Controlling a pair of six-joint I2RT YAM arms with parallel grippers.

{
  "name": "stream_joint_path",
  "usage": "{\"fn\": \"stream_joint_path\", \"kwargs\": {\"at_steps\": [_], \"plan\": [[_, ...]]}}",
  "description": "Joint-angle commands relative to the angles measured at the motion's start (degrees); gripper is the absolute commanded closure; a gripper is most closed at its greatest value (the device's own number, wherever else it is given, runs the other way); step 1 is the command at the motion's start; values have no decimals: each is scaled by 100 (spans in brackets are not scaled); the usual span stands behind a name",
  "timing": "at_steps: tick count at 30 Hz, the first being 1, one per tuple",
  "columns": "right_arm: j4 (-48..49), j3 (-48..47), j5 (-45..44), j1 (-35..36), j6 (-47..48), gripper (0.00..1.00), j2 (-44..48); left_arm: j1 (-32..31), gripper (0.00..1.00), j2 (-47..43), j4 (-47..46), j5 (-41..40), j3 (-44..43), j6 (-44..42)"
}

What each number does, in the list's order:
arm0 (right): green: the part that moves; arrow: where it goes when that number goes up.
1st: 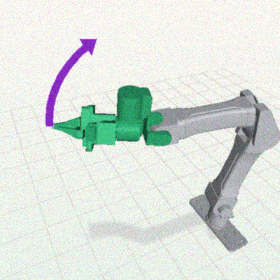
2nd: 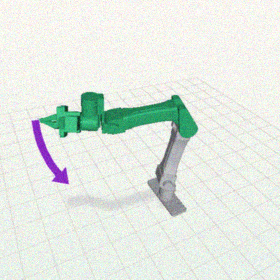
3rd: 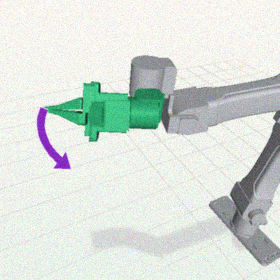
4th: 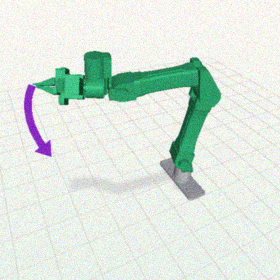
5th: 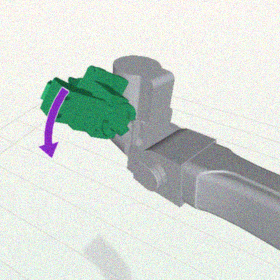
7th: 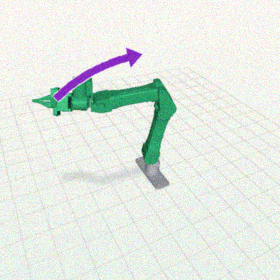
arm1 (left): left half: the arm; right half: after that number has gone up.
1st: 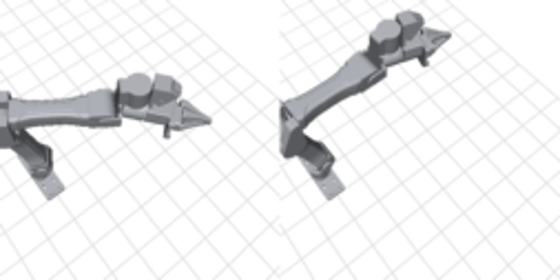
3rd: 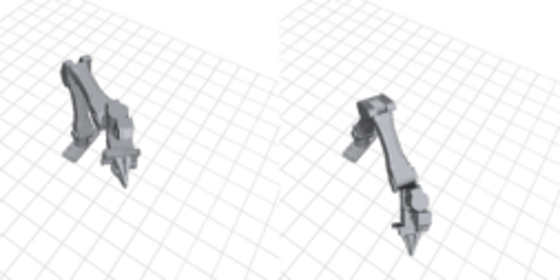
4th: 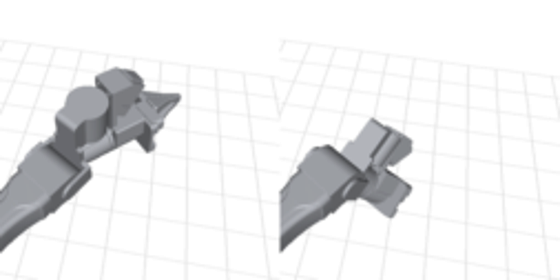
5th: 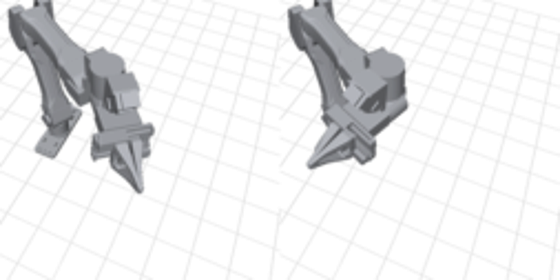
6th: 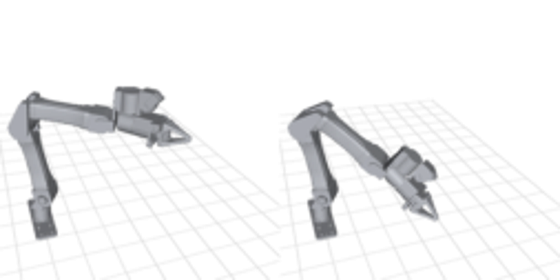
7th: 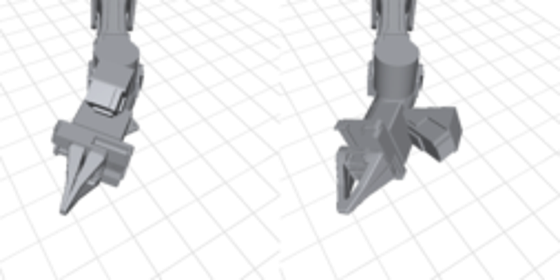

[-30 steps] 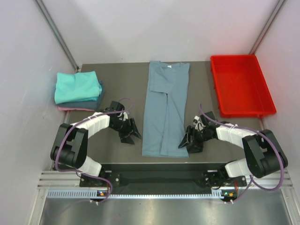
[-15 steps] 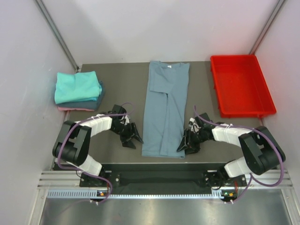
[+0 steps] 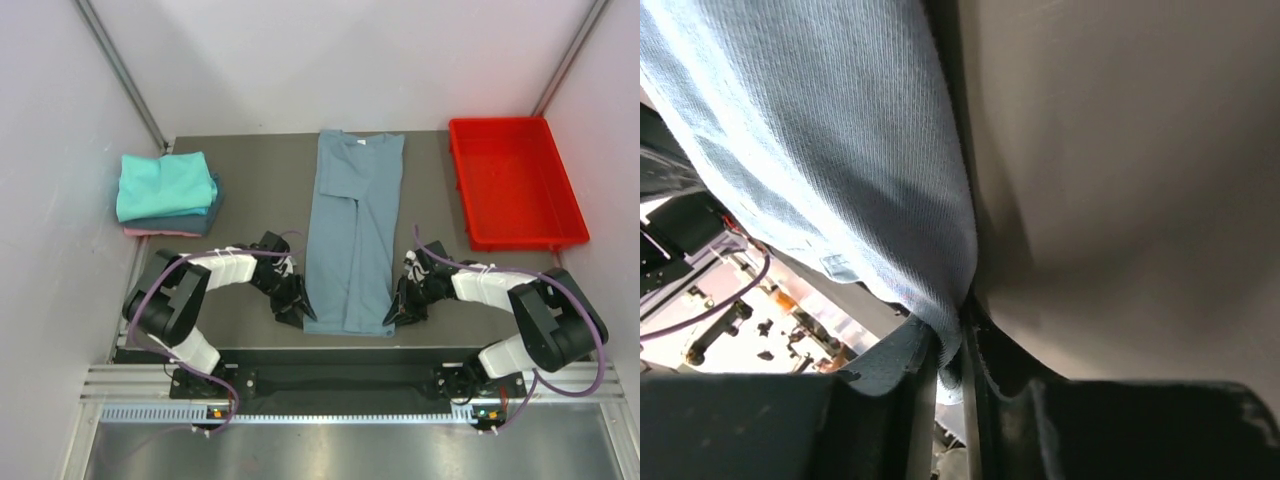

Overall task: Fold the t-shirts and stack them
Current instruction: Fold the tshirt

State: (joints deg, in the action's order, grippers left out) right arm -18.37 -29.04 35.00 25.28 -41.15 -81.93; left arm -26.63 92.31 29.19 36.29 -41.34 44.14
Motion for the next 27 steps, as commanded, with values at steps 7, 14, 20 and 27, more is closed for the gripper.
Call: {"fn": "stream_joint_path", "kwargs": {"at_steps": [7, 14, 20, 27], "plan": [[202, -243, -169, 83, 27, 100, 63, -149, 100, 85, -116, -16, -251, 174], [-218, -794, -432, 21, 440, 100, 476, -149, 100, -310, 271, -113, -934, -414], [-632, -1638, -521, -356, 818, 100, 635, 9, 100, -372, 789, -377, -2279, -1240], [-782, -2510, -644, -910, 1056, 100, 301, 334, 100, 67, 1080, -465, -3362, -1654]]}}
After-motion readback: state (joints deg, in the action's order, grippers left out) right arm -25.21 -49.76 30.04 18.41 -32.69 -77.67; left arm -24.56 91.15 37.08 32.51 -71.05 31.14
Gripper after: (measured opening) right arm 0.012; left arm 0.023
